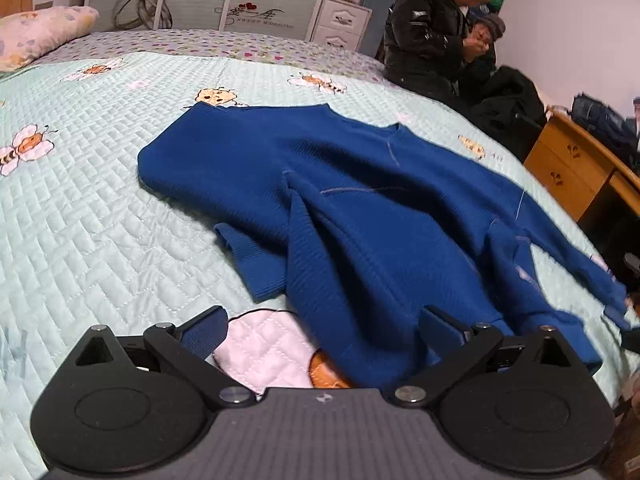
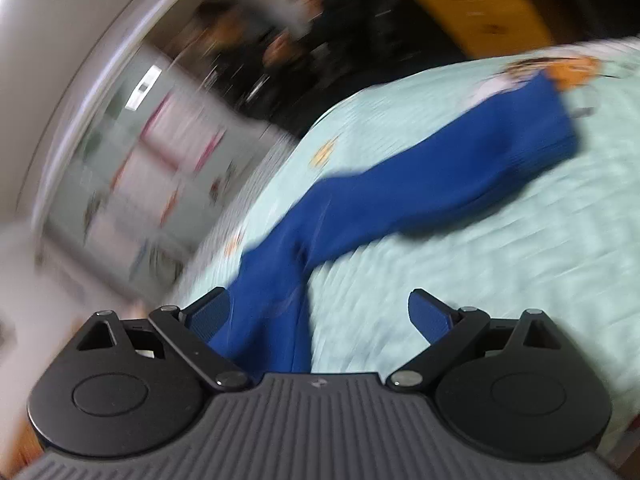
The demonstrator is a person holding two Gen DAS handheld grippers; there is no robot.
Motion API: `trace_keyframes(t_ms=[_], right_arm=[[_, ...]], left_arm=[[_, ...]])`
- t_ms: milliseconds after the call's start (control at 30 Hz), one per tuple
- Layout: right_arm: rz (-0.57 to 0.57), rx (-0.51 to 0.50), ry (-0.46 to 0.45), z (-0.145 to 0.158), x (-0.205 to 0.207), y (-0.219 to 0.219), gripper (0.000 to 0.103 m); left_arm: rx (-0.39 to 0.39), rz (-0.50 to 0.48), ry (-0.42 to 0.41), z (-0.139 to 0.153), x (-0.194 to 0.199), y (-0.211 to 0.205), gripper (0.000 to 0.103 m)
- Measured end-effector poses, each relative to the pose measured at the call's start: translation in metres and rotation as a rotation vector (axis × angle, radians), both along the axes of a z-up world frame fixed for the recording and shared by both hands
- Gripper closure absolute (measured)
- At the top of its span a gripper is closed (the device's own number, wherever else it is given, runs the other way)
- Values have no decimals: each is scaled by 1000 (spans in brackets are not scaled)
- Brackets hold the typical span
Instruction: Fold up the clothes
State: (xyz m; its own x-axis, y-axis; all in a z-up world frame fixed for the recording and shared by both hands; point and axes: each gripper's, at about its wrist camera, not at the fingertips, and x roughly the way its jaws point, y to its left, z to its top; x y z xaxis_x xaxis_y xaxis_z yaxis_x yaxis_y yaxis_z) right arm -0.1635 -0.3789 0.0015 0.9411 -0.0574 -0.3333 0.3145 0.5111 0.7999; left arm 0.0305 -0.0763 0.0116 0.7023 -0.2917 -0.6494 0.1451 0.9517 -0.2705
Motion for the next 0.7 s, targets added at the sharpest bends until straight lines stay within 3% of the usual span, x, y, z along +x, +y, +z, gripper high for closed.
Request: trace_keyframes(t_ms=[33,100,233,300,533,700], right_arm=[[-47,34,3,-2,-4,-9,7],[-151,2,41,0,-15,-20,7],[-262,-81,2,-2,-38,-47,7],[-272,-92,9,-7,-39,-63,7],[-270,73,-36,-33,-37,-105,11],[-172,51,-31,-27,-24,-112,13]], left_arm=[[0,2,2,0,1,-1,2],[0,5,5,1,3,-5,1],[-9,14,23,-2,6,-7,1],[-14,13,31,-4,7,-8,1],[-22,34,47,-8,14,-10,1],[-39,51,57,-9,20,-8,1]])
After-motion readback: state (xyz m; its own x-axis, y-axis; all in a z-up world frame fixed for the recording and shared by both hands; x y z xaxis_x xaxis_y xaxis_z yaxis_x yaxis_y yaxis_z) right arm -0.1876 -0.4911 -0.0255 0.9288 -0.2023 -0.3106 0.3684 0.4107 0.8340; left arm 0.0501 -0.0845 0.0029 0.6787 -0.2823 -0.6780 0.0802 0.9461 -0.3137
